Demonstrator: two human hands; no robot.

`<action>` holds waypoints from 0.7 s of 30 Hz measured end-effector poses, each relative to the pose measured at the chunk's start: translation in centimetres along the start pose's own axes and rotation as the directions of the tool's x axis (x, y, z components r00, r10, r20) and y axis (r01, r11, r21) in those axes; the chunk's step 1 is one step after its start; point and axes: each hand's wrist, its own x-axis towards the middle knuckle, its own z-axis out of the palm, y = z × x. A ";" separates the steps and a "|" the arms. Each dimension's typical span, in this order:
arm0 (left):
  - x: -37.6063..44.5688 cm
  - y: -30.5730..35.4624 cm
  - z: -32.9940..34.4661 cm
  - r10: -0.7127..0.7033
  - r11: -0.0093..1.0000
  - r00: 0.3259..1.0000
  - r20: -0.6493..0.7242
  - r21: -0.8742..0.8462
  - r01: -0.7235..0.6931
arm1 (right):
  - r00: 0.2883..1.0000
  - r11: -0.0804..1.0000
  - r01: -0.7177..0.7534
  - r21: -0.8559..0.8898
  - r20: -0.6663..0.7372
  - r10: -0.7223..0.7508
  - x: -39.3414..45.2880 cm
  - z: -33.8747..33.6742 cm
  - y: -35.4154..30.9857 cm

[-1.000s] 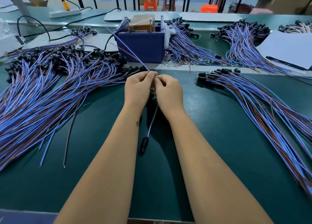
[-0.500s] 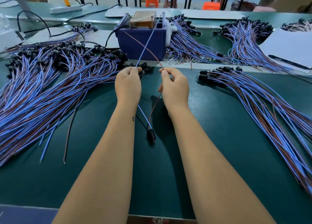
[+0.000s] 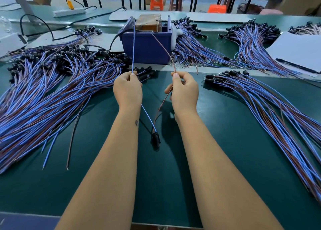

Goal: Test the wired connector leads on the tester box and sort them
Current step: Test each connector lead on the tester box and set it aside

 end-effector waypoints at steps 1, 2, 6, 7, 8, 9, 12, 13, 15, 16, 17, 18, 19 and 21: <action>0.0 -0.1 0.0 0.005 1.000 1.000 -0.002 0.009 -0.005 | 1.000 1.000 0.000 0.006 -0.001 0.000 0.0 0.0 0.0; 0.1 -0.2 0.0 0.008 1.000 1.000 -0.004 0.016 -0.008 | 1.000 1.000 0.000 0.014 -0.002 0.000 0.0 0.0 0.0; 0.3 -0.3 0.0 0.011 0.999 1.000 -0.011 0.052 -0.010 | 1.000 0.997 -0.007 0.070 -0.012 0.008 -0.1 0.0 -0.1; 0.3 -0.3 0.0 0.011 0.998 1.000 -0.013 0.060 -0.010 | 1.000 0.997 -0.010 0.082 -0.015 0.012 0.0 -0.1 -0.2; 0.3 -0.3 0.0 0.009 0.998 1.000 -0.017 0.064 -0.008 | 1.000 0.996 -0.013 0.089 -0.017 0.015 0.0 -0.1 -0.2; 0.3 -0.3 0.0 0.005 0.998 1.000 -0.023 0.068 -0.003 | 1.000 0.996 -0.015 0.091 -0.018 0.017 0.0 -0.1 -0.2; 0.4 -0.3 -0.1 -0.014 0.997 0.999 -0.045 0.073 0.017 | 1.000 0.995 -0.022 0.095 -0.017 0.023 0.0 -0.1 -0.1; 0.5 -0.3 -0.1 -0.024 0.997 0.998 -0.051 0.066 0.027 | 1.000 0.995 -0.023 0.095 -0.018 0.025 0.0 -0.1 -0.1; 0.5 -0.2 -0.2 -0.039 0.998 0.998 -0.055 0.051 0.042 | 0.999 0.995 -0.026 0.095 -0.022 0.028 0.0 -0.1 -0.2; 0.5 -0.2 -0.3 -0.042 0.998 0.998 -0.052 0.049 0.045 | 0.999 0.995 -0.027 0.095 -0.023 0.029 0.0 -0.1 -0.2; 0.5 -0.2 -0.3 -0.044 0.998 0.998 -0.046 0.046 0.046 | 0.999 0.995 -0.028 0.095 -0.023 0.030 0.0 -0.1 -0.2; 0.6 -0.2 -0.4 -0.046 0.998 0.998 -0.043 0.035 0.048 | 0.999 0.995 -0.030 0.093 -0.021 0.033 0.0 -0.1 -0.2; 0.6 -0.1 -0.4 -0.048 0.999 0.998 -0.044 0.017 0.049 | 0.999 0.995 -0.033 0.092 -0.017 0.035 0.0 -0.2 -0.2; 0.8 -0.1 -0.5 -0.050 0.999 0.998 -0.049 -0.006 0.049 | 0.999 0.995 -0.038 0.096 -0.013 0.039 -0.1 -0.2 -0.3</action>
